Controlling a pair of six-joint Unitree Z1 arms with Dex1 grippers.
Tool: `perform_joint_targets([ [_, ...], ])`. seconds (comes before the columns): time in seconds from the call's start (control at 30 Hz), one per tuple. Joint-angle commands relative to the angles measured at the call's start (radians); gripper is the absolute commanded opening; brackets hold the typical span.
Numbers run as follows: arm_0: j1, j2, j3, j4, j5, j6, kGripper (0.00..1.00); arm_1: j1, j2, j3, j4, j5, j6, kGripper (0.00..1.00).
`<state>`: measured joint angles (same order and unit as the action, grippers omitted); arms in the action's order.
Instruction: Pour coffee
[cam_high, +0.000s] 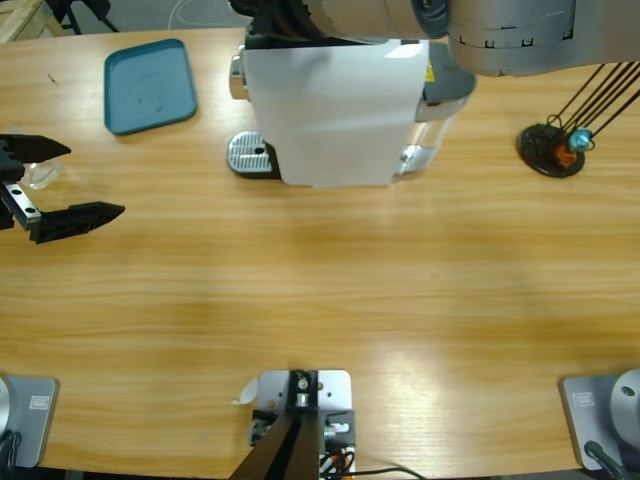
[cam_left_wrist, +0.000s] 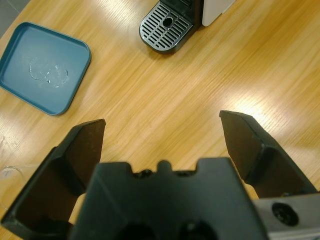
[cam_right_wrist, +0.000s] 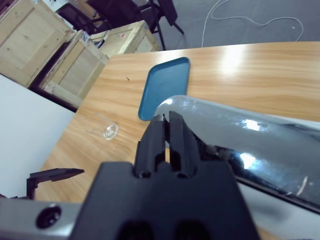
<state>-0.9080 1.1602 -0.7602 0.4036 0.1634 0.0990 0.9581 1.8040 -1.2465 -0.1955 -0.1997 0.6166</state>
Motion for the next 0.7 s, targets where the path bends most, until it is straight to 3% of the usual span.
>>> perform_joint_targets([
  [0.03, -0.006, -0.008, 0.044, 0.012, -0.015, -0.004, 1.000, 0.018, 0.117, 0.041, 0.074, -0.004, -0.029, 0.000],
  [0.7, -0.006, 0.000, 0.052, 0.010, -0.014, -0.005, 1.000, -0.050, 0.212, -0.045, 0.229, 0.023, -0.075, 0.000],
])
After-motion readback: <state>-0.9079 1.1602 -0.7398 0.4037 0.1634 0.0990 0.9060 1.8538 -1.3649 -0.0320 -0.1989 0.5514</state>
